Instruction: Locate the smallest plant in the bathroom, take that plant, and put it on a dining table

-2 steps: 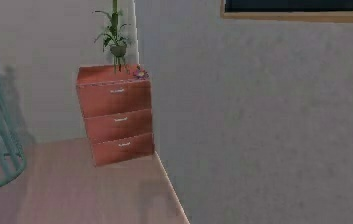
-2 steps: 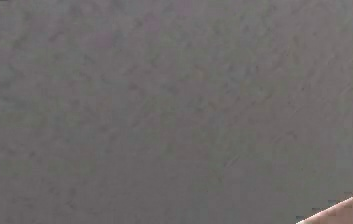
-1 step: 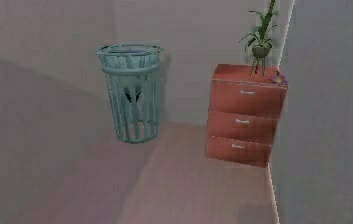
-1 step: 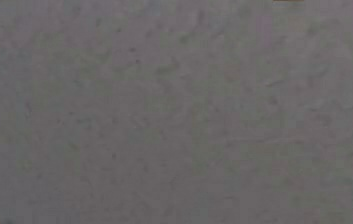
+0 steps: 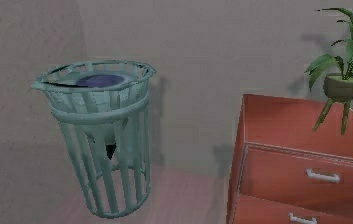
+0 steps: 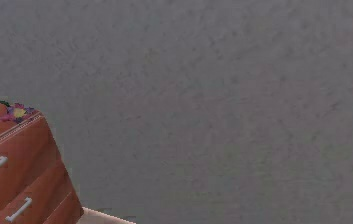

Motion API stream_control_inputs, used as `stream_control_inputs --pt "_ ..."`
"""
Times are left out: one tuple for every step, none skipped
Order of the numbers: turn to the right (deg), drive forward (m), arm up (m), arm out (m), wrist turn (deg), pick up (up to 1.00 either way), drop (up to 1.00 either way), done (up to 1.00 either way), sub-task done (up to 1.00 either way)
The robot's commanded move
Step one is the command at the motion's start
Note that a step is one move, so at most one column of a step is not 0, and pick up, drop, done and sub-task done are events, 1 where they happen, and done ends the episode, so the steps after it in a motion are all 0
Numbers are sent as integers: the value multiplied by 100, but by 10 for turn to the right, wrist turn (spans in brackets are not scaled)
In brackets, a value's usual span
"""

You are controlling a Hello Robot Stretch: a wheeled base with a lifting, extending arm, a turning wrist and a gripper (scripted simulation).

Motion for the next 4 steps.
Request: stream_control_inputs --pt "-30 0 0 0 0 0 0 0 0" --pt "0 40 0 0 0 0 0 0 0" --pt "450 0 0 0 0 0 0 0 0" --pt "450 0 0 0 0 0 0 0 0"
